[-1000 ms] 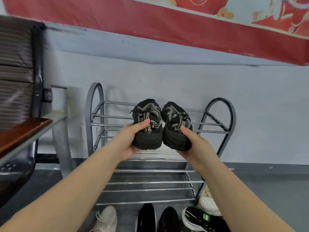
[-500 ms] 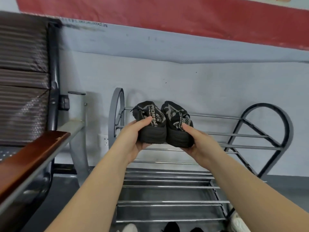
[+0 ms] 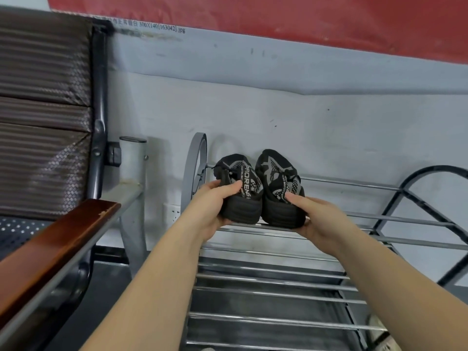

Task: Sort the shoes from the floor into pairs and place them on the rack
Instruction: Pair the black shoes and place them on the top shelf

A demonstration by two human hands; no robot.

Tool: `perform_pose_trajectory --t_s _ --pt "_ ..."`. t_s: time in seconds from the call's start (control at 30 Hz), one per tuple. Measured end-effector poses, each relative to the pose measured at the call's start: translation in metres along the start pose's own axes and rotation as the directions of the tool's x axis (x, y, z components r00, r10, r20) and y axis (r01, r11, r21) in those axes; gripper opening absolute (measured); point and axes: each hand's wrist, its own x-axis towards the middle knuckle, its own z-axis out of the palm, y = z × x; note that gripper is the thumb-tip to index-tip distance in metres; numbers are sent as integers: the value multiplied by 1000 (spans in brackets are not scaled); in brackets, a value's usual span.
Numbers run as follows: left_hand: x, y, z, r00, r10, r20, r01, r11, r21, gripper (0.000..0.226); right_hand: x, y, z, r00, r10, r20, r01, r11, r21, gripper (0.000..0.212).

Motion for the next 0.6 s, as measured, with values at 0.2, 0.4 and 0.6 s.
perform_pose_trajectory --t_s 0.2,0.4,0.6 --pt "-10 1 -2 999 52 16 -54 964 260 37 -1 2 -2 1000 1 1 -1 996 -89 28" --pt "-27 -5 4 986 165 -27 -133 875 466 29 -6 4 3 999 -9 -37 -1 969 -245 30" --pt "-38 -11 1 965 263 21 -214 732 647 49 -17 11 1 989 -134 -61 75 816 -574 36"
